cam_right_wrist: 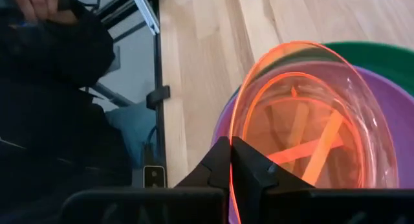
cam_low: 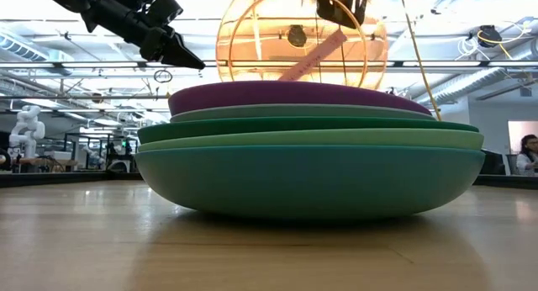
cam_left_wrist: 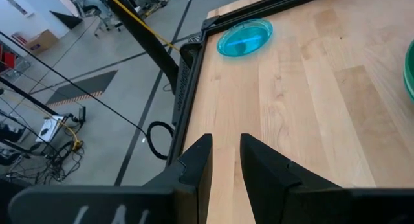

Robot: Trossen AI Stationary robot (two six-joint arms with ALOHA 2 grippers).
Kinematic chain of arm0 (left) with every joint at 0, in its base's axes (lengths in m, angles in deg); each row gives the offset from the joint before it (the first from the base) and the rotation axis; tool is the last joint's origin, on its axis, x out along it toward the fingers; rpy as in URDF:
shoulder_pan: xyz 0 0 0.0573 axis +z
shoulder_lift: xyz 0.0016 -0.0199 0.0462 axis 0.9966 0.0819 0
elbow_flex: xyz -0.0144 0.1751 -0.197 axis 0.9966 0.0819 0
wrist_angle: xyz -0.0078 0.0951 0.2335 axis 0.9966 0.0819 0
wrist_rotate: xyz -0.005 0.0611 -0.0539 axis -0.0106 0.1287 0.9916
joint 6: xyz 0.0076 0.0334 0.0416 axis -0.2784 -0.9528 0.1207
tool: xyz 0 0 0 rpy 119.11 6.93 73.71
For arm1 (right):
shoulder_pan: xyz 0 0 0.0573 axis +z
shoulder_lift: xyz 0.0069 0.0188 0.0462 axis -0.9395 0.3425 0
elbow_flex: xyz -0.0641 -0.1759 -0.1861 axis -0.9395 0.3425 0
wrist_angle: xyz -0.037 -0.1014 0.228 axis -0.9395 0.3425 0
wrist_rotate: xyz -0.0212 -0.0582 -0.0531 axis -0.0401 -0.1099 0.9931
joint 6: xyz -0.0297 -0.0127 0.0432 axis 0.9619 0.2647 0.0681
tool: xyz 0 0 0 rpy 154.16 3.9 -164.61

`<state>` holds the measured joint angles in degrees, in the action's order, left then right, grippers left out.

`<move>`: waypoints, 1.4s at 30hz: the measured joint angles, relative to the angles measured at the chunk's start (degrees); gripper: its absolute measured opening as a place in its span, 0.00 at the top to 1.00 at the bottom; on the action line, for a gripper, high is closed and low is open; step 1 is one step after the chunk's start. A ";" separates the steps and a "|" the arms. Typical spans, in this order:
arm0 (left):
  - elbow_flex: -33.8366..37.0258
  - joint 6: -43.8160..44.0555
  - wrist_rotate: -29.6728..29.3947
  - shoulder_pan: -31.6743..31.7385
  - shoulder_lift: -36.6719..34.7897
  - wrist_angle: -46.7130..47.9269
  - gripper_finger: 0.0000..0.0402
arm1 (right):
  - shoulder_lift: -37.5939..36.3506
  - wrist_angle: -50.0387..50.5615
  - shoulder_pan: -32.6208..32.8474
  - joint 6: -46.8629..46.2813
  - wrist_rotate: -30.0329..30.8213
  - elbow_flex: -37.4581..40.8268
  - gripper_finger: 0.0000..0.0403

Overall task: Stack plastic plates
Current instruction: Stack the transparent orange plate on top of the transparent pink plate, then stack the transparent blue plate on the transparent orange plate

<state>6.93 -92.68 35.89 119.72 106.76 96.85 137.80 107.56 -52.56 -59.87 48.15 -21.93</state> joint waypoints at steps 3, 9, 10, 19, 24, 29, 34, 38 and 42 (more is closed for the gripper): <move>0.00 0.00 -0.01 0.02 0.00 0.00 0.78 | 0.60 0.01 -0.04 -0.24 -0.04 0.00 0.99; 0.00 -0.02 -0.02 0.02 0.00 0.00 0.78 | 1.39 0.10 -0.04 -1.72 -0.10 0.00 0.95; 0.00 -0.02 0.00 0.00 0.00 0.00 0.78 | 1.46 0.13 -0.04 -1.82 -0.18 0.00 0.94; 0.00 -0.04 0.00 0.02 0.00 0.00 0.78 | 1.41 0.05 -0.04 -3.35 0.04 0.00 0.85; 0.00 -0.04 0.00 0.02 0.00 0.00 0.78 | 1.41 0.13 -0.20 -4.65 0.12 0.00 0.81; 0.00 -0.04 -0.02 0.02 0.00 -0.11 0.78 | 3.23 2.51 -1.14 -5.99 0.71 0.00 0.82; 0.00 -0.04 -0.01 0.00 0.00 -0.26 0.78 | 7.99 6.31 -1.72 -1.77 0.27 0.00 0.89; 0.00 -0.07 0.00 0.00 0.00 -0.26 0.78 | 10.72 9.62 -1.86 1.61 0.46 0.00 0.96; 0.00 -0.07 0.00 0.00 0.00 -0.26 0.78 | 12.50 10.00 -1.97 3.75 2.33 0.02 0.99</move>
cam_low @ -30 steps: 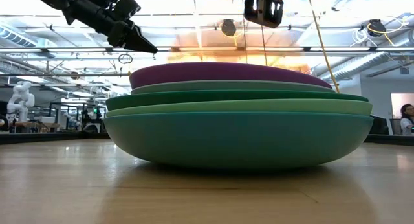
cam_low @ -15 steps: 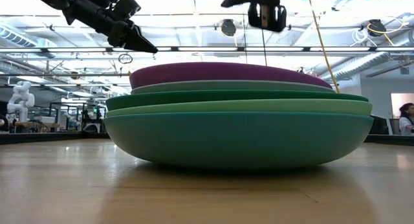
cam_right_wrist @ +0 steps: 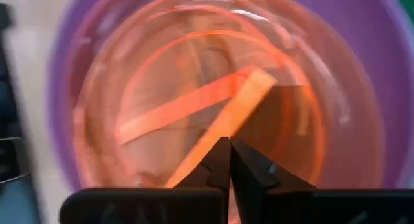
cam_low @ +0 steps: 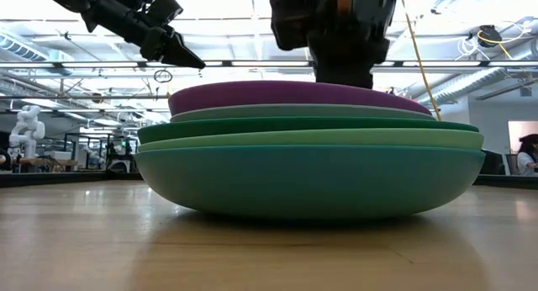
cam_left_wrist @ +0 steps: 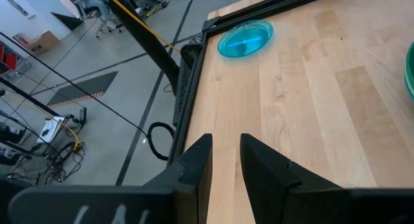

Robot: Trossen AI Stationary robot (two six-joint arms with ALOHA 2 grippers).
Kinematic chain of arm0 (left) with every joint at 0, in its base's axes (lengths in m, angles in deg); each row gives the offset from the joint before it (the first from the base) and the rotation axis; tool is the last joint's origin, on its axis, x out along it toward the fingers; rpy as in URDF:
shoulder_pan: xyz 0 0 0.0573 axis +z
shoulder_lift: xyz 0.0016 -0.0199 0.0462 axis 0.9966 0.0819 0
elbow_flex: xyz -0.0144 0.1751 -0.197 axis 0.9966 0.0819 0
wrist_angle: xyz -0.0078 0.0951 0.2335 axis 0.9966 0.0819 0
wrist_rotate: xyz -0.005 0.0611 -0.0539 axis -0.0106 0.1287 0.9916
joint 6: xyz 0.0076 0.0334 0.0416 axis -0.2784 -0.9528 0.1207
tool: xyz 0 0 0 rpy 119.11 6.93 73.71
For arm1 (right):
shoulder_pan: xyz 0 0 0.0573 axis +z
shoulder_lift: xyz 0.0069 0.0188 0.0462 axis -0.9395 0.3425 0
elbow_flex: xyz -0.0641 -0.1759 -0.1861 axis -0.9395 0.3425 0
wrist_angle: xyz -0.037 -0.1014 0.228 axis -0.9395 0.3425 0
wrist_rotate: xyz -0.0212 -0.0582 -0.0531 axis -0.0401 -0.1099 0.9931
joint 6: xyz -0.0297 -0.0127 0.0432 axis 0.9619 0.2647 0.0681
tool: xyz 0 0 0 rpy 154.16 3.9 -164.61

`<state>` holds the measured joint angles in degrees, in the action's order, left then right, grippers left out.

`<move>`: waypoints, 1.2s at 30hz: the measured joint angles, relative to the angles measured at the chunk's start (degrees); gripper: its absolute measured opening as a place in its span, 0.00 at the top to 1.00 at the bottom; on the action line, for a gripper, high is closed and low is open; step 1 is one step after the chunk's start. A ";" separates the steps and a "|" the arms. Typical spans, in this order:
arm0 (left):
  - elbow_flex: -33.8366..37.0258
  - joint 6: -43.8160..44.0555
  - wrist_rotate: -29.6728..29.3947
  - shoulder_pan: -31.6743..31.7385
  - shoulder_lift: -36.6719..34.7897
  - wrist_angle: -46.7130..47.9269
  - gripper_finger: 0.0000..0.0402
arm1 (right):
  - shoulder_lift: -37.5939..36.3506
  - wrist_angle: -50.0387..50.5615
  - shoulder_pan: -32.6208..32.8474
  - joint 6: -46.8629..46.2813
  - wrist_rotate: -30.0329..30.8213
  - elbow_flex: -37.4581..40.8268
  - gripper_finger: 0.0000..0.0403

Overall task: Stack plastic plates
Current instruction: Stack the transparent blue plate on the transparent orange plate

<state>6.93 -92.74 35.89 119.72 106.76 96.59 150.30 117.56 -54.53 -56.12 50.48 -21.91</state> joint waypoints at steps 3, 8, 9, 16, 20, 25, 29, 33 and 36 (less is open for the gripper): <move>0.00 0.00 0.00 0.01 0.00 0.00 0.78 | 1.13 -0.27 -0.12 1.69 1.11 -0.02 0.99; 0.00 0.00 0.00 0.00 0.00 0.00 0.78 | 1.81 -3.85 -0.61 4.77 1.11 -0.02 1.00; 0.00 0.00 0.00 0.00 0.00 0.00 0.78 | 1.83 -4.36 -0.77 5.01 1.11 -0.02 1.00; 0.00 0.00 0.00 0.00 0.00 0.02 0.78 | 0.80 -5.27 -0.85 5.33 1.01 0.00 1.00; 0.00 0.00 0.00 0.02 0.00 0.02 0.78 | -1.47 -4.91 -0.87 5.09 1.03 0.00 1.00; 0.00 0.00 0.00 0.00 0.00 0.00 0.78 | -5.47 -2.27 -1.16 3.67 2.97 0.00 1.00; 0.00 0.00 0.00 0.00 0.00 -0.03 0.78 | -8.87 -0.71 -2.06 3.20 5.24 0.00 1.00; 0.00 0.02 0.00 0.00 0.00 -0.02 0.78 | -11.94 0.45 -3.37 1.83 7.94 0.00 1.00; 0.00 0.13 0.00 -0.02 0.00 -0.11 0.78 | -14.22 2.19 -4.84 -0.15 11.10 0.00 1.00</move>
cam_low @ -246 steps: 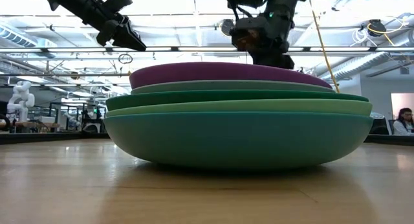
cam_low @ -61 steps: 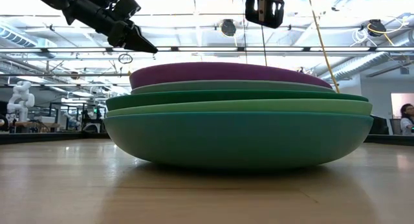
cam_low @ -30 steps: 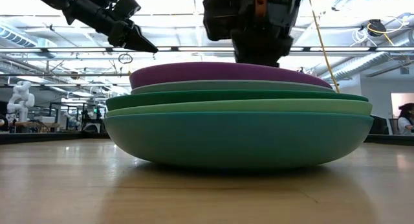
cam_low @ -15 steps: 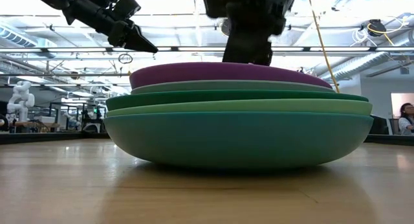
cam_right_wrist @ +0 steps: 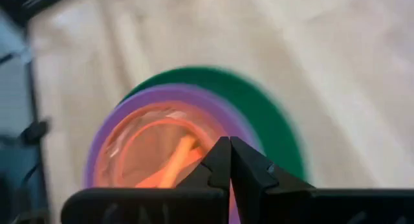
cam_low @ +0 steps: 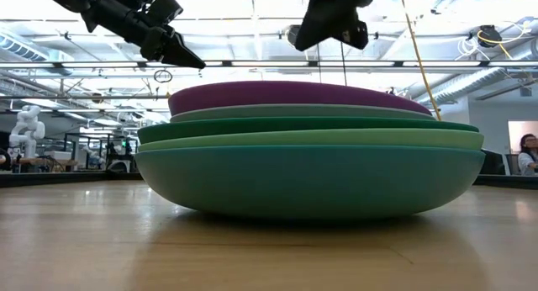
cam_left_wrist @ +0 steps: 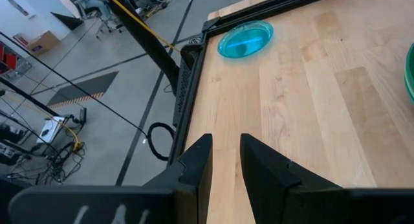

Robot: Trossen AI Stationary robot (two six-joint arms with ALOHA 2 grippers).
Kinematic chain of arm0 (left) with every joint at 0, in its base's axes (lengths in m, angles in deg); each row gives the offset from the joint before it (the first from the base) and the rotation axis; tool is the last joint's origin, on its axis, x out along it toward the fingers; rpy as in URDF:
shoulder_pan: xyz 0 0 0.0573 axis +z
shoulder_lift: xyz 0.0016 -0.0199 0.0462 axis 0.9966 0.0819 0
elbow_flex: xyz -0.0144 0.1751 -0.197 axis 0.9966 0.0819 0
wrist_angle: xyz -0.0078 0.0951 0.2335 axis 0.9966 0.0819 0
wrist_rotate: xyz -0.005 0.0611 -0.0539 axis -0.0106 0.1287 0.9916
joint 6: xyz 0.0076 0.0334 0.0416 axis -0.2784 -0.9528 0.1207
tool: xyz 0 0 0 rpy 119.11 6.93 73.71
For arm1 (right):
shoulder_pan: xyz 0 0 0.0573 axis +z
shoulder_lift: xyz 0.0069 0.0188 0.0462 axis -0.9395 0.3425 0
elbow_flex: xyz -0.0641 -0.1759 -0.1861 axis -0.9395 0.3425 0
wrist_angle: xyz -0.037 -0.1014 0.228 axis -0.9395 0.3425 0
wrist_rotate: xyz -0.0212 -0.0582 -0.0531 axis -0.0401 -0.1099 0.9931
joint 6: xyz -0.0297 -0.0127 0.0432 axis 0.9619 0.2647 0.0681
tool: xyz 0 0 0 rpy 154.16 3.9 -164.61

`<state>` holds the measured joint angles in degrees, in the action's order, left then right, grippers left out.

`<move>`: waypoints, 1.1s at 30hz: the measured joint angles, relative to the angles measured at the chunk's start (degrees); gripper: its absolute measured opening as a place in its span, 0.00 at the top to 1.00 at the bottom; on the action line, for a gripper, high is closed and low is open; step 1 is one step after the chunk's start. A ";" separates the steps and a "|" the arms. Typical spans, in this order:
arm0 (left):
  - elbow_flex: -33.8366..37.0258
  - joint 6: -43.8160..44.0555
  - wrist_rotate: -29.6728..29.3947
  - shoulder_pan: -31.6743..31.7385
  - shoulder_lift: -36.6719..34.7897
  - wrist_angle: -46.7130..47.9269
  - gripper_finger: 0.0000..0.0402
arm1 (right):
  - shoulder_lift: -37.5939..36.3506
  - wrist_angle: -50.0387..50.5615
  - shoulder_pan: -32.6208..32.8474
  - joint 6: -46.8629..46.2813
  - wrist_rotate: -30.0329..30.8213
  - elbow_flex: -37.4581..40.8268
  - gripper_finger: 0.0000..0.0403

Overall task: Stack plastic plates
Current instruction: Stack the transparent blue plate on the transparent orange plate

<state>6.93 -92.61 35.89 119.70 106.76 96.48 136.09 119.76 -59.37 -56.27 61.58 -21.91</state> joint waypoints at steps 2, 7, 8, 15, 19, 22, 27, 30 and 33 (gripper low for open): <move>0.00 0.00 0.00 0.01 0.01 -0.02 0.78 | -1.36 2.25 -1.32 -1.80 2.38 0.00 1.00; 0.00 0.09 0.00 0.02 0.00 -0.07 0.78 | -3.82 10.69 -6.92 -7.21 3.58 0.00 1.00; 0.00 0.09 0.00 0.03 0.00 -0.07 0.78 | -3.94 12.82 -8.36 -8.38 3.60 0.00 1.00; 0.00 0.15 0.00 0.03 0.02 -0.11 0.78 | -3.29 29.37 -19.87 -7.07 4.02 0.10 1.00; 0.00 0.15 0.00 0.04 0.00 -0.11 0.78 | -3.32 31.82 -27.76 -3.24 3.72 1.83 1.00; 0.00 0.15 0.00 0.04 0.02 -0.11 0.78 | -3.30 30.43 -33.55 0.54 3.52 3.94 1.00; 0.00 0.15 0.00 0.04 0.00 -0.09 0.78 | -3.20 23.91 -41.67 4.57 3.21 9.29 0.99; 0.00 0.13 0.00 0.04 0.00 -0.09 0.78 | -3.32 21.78 -45.36 5.42 3.21 11.41 0.94; 0.00 0.13 0.00 0.04 0.01 -0.09 0.78 | -3.26 21.20 -47.91 5.18 3.19 12.35 0.85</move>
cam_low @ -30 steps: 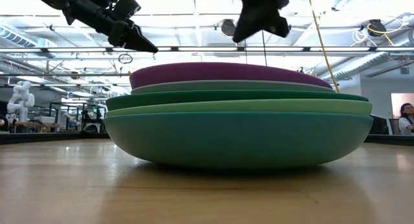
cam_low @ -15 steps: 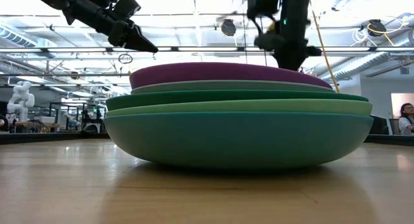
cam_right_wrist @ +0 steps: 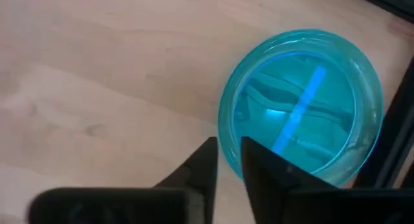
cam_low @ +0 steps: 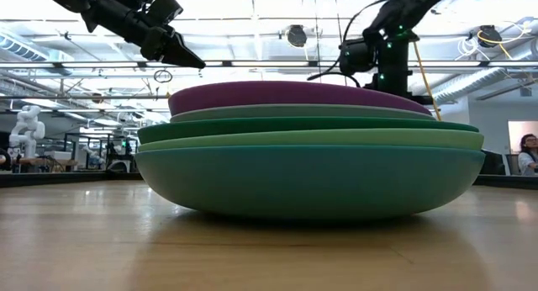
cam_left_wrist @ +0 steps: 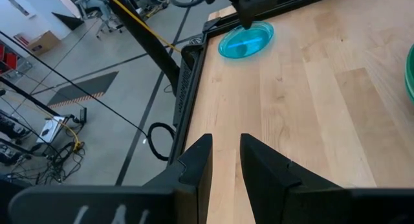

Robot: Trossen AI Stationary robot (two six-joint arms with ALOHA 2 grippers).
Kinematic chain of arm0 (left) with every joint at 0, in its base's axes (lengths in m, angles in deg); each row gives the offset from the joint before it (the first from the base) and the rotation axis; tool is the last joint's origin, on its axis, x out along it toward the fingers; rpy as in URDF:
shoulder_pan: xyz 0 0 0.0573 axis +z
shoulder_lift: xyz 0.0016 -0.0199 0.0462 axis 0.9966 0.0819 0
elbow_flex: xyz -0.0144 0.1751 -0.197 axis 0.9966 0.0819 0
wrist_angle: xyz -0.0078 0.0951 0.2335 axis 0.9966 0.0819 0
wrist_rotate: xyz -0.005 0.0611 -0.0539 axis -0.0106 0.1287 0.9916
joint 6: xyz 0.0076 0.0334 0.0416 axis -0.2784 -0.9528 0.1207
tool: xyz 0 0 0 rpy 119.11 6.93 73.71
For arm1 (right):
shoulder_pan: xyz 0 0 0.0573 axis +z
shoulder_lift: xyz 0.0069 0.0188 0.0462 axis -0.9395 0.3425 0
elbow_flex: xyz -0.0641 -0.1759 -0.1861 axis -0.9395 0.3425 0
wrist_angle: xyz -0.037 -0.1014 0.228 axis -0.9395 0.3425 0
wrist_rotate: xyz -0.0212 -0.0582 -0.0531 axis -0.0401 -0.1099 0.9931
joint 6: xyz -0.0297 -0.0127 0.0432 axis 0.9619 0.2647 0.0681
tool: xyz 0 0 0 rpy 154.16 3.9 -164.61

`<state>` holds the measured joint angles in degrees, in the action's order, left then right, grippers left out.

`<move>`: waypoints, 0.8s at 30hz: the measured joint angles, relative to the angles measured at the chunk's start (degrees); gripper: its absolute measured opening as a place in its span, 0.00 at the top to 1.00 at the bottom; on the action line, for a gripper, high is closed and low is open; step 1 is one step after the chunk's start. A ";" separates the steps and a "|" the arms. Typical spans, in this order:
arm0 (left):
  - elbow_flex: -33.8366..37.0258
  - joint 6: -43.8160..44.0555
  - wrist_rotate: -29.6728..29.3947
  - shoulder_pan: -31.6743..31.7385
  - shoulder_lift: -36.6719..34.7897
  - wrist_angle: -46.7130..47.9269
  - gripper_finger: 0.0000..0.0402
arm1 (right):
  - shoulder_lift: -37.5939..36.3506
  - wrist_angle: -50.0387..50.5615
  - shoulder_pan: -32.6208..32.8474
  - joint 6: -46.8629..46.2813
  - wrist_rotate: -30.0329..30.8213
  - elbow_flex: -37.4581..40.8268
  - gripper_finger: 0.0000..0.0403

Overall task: Stack plastic plates
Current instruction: Stack the transparent blue plate on the transparent orange plate

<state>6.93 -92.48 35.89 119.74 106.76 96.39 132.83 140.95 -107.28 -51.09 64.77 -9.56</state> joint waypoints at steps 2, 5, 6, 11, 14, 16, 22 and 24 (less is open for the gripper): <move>0.00 0.00 -0.01 -0.01 -0.01 0.00 0.78 | -0.06 -1.02 -0.90 -0.07 -0.06 0.58 0.78; 0.00 0.00 0.00 0.00 -0.01 0.00 0.78 | -0.01 -1.87 -1.49 -1.06 -0.11 1.35 0.70; 0.00 0.00 -0.01 0.00 0.00 -0.02 0.78 | -0.07 -2.69 -1.60 -1.25 -0.09 1.87 0.67; 0.00 -0.02 -0.01 0.00 0.00 -0.01 0.78 | -0.04 -8.54 -1.69 -1.57 -0.04 5.94 0.61; 0.00 -0.02 -0.02 -0.02 0.00 -0.02 0.78 | 0.00 -12.80 -1.67 -1.57 -0.04 8.82 0.60; 0.00 -0.04 -0.01 0.00 -0.01 -0.06 0.78 | -0.04 -15.66 -1.67 -1.60 -0.02 10.56 0.61; 0.00 -0.12 -0.02 0.00 0.00 -0.38 0.78 | -0.02 -20.21 -1.67 -1.62 0.04 14.69 0.62; 0.00 -0.20 -0.02 -0.02 0.02 -0.41 0.78 | -0.02 -21.04 -1.67 -1.63 0.17 15.70 0.62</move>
<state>6.93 -92.68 35.87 119.72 106.78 95.98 132.81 119.92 -108.95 -52.72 64.94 6.14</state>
